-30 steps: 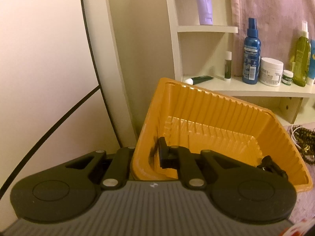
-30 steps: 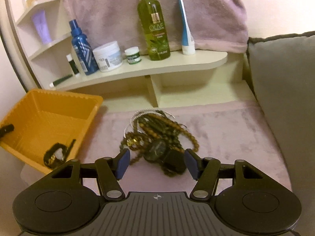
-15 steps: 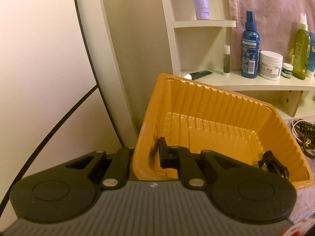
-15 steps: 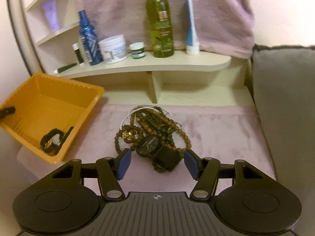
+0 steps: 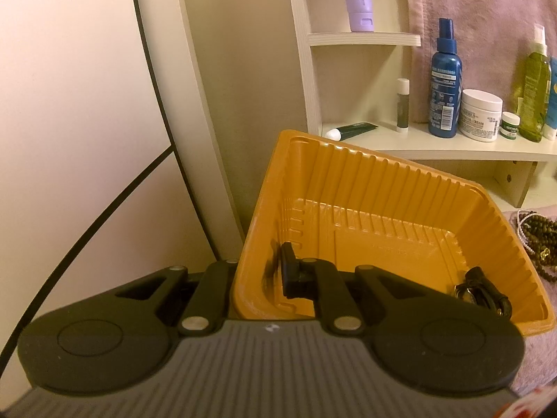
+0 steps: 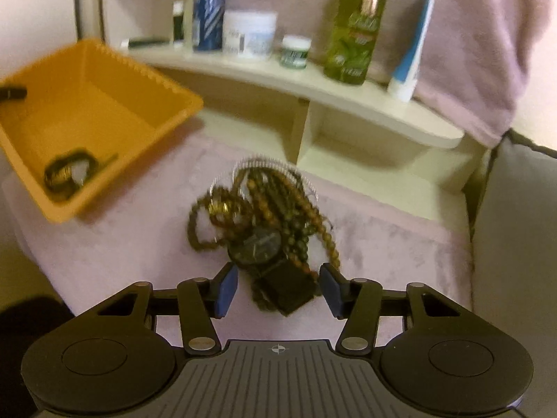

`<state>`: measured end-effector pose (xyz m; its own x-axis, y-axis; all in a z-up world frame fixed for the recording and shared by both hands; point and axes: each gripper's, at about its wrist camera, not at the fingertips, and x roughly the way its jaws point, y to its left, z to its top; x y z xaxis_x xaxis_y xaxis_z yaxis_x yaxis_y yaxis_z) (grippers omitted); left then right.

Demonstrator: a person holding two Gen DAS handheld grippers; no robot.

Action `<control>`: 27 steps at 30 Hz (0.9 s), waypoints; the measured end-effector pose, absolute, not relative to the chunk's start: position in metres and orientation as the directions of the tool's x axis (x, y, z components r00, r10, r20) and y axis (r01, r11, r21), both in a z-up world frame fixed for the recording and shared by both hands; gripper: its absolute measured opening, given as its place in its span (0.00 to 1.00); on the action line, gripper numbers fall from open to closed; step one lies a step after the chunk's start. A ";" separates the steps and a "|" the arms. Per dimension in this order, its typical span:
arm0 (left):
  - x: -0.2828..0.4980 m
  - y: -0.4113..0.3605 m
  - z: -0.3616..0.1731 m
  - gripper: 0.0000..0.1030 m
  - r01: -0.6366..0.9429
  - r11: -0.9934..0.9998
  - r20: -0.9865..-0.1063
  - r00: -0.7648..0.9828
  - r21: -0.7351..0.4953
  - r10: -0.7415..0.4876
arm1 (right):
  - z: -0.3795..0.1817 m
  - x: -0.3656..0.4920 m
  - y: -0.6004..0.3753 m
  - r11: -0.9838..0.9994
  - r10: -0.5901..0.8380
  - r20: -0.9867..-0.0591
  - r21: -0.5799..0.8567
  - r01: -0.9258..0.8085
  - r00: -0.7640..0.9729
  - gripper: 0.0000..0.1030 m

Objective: Organize jewelry
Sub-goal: 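Return the right gripper to the pile and grasp the black watch, then carry the black watch into the orange tray and open the right gripper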

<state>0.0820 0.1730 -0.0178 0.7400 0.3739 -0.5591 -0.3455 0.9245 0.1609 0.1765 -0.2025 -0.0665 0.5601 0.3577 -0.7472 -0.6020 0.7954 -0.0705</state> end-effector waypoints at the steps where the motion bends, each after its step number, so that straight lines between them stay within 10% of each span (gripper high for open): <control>1: 0.082 0.173 -0.018 0.10 -0.346 0.924 -0.560 0.740 0.160 0.374 | -0.070 0.178 -0.203 0.791 0.354 -0.753 -0.075 -0.607 0.554 0.52; 9: 0.082 0.172 -0.018 0.10 -0.347 0.923 -0.559 0.738 0.163 0.377 | -0.070 0.174 -0.206 0.784 0.387 -0.724 -0.066 -0.617 0.570 0.21; 27: 0.080 0.170 -0.018 0.10 -0.350 0.923 -0.561 0.736 0.163 0.378 | -0.013 0.175 -0.253 0.865 0.498 -0.637 0.317 -0.389 0.589 0.19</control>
<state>0.0801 0.1703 -0.0179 0.7363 0.3783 -0.5610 -0.3497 0.9226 0.1632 0.1752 -0.2527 -0.0132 0.5886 0.4980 -0.6368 -0.3887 0.8651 0.3172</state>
